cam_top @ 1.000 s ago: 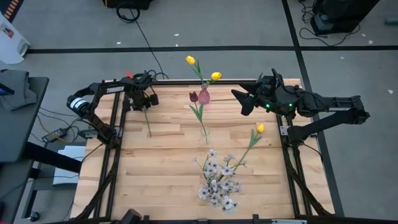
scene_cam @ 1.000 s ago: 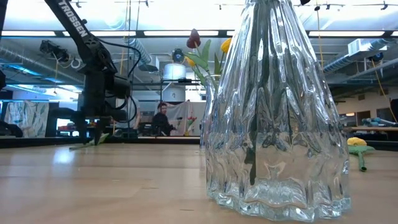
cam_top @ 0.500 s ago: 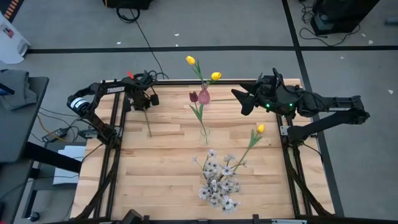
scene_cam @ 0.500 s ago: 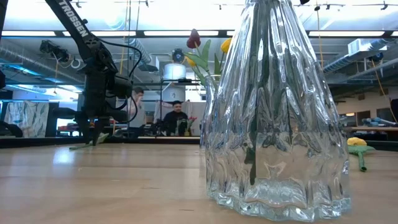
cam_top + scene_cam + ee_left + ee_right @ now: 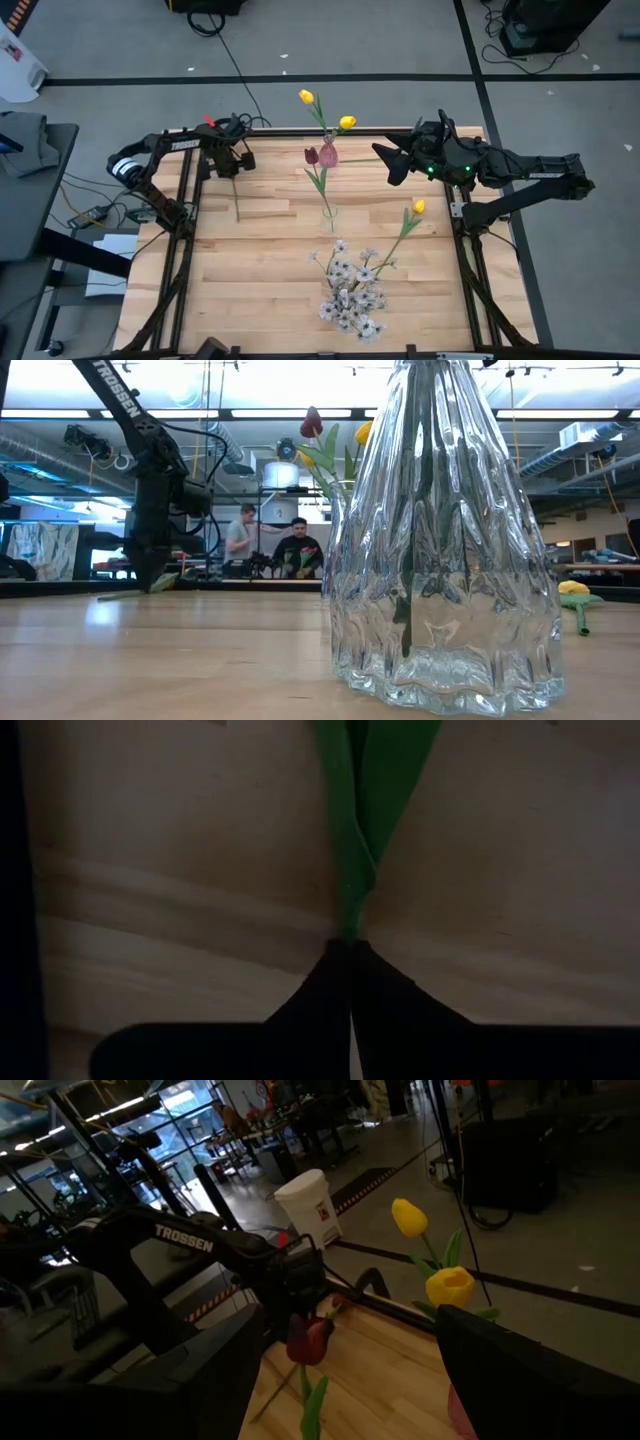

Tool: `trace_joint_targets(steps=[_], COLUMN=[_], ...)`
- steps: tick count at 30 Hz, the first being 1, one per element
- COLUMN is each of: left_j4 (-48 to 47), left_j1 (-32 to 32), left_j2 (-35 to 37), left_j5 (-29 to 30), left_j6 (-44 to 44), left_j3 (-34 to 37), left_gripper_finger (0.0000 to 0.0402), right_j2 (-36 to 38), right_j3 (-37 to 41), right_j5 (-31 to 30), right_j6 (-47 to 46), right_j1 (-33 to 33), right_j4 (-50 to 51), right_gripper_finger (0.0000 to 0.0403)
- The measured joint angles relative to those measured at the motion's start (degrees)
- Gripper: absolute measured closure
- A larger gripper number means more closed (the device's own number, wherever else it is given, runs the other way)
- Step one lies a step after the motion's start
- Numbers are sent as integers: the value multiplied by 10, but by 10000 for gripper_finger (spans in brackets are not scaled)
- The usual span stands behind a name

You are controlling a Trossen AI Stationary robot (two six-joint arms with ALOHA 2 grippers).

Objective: Sort flowers into vase by color
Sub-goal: Put the left red flower into the top transparent vase

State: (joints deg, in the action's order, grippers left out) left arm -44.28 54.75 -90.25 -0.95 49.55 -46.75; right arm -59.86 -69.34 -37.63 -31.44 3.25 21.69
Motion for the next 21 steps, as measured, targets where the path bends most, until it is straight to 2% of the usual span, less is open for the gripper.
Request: trace_joint_targets(steps=[21], left_j4=[-48], left_j1=[0], left_j2=[19], left_j5=[41], left_j6=[-60], left_j3=[-172], left_gripper_finger=[401], right_j2=[0], right_j3=[0], right_j5=[0], right_j6=[6], right_j1=[0], right_j4=[0], right_gripper_finger=[97])
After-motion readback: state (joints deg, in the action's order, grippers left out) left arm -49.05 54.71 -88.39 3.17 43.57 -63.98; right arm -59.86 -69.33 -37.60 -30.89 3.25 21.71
